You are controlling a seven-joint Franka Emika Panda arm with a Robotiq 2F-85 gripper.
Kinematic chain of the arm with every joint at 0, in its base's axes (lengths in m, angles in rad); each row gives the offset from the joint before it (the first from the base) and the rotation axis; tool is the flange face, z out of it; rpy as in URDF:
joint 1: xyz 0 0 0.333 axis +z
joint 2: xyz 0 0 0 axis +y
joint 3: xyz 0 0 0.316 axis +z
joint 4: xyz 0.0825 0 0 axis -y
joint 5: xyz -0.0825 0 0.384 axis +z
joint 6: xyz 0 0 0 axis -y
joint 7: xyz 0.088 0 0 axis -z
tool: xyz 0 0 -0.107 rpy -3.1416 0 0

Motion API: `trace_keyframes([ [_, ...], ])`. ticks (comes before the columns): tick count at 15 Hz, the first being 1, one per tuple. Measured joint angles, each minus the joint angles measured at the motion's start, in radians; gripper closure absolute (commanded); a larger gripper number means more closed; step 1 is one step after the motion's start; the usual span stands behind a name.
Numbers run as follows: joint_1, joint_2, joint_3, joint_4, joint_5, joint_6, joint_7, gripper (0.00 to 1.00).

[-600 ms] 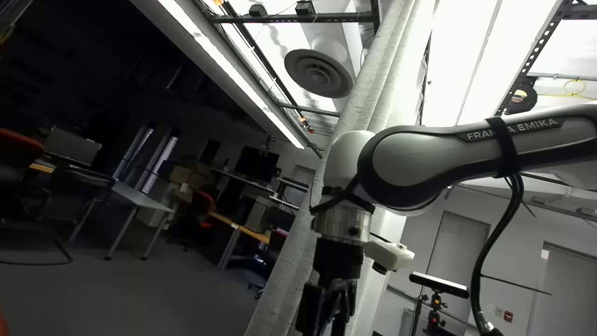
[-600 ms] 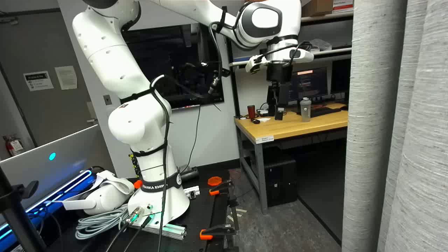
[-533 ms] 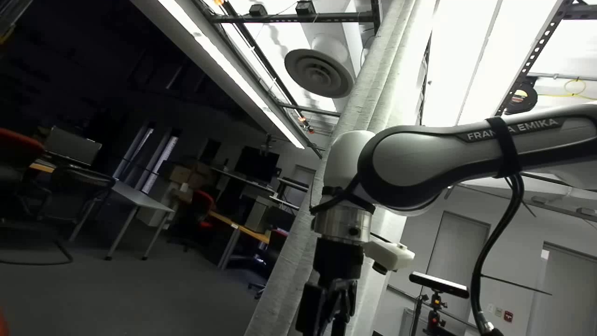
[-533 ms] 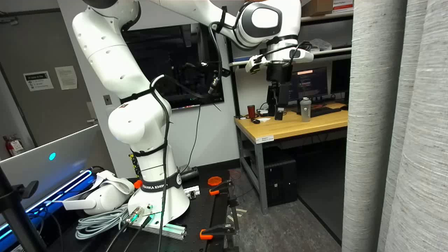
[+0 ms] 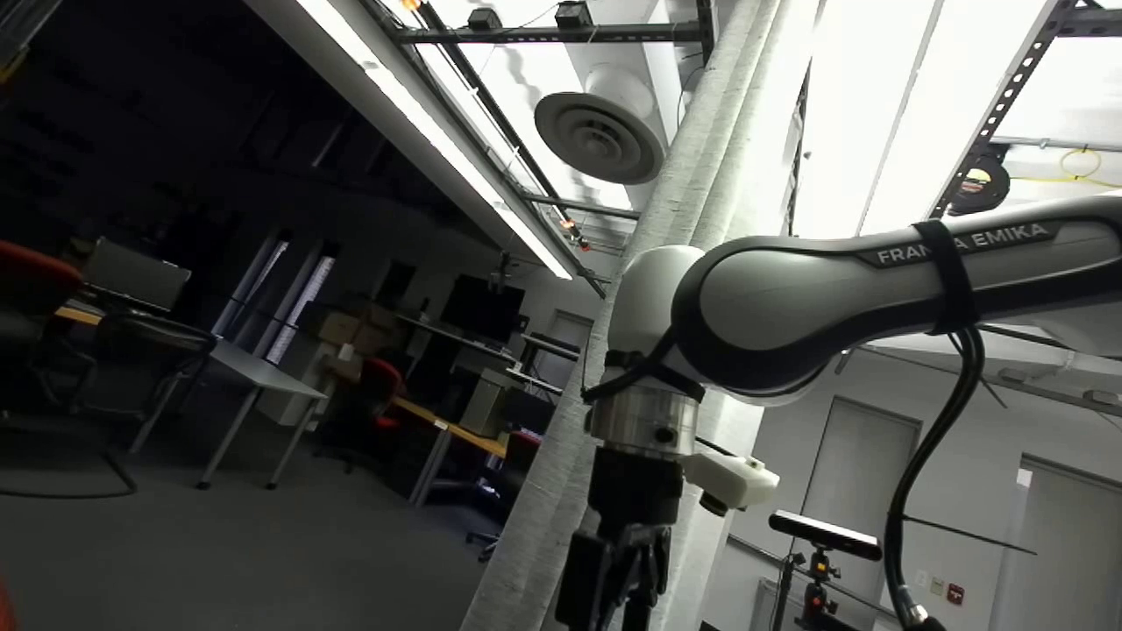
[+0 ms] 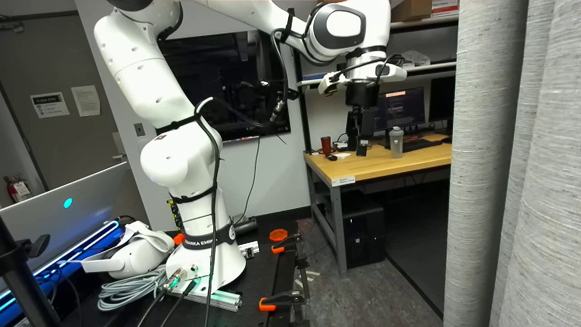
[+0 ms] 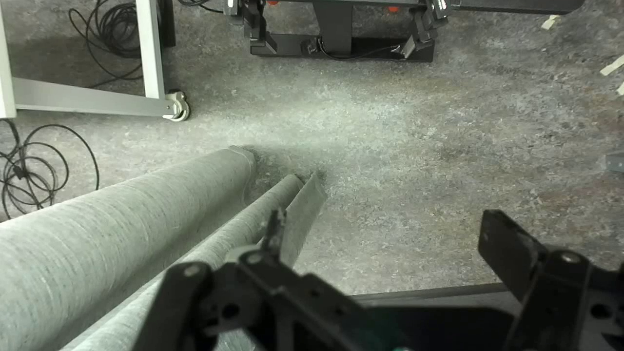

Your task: Close the curtain

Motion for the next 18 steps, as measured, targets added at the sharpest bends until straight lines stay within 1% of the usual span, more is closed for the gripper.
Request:
trace_keyframes([
  [12,0.000,0.001,-0.006,0.000,0.000,0.003,0.000,0.00],
  [15,0.000,0.001,-0.029,0.001,0.000,0.008,-0.001,0.00],
  [18,-0.009,0.003,-0.069,0.005,0.000,0.017,-0.003,0.00],
])
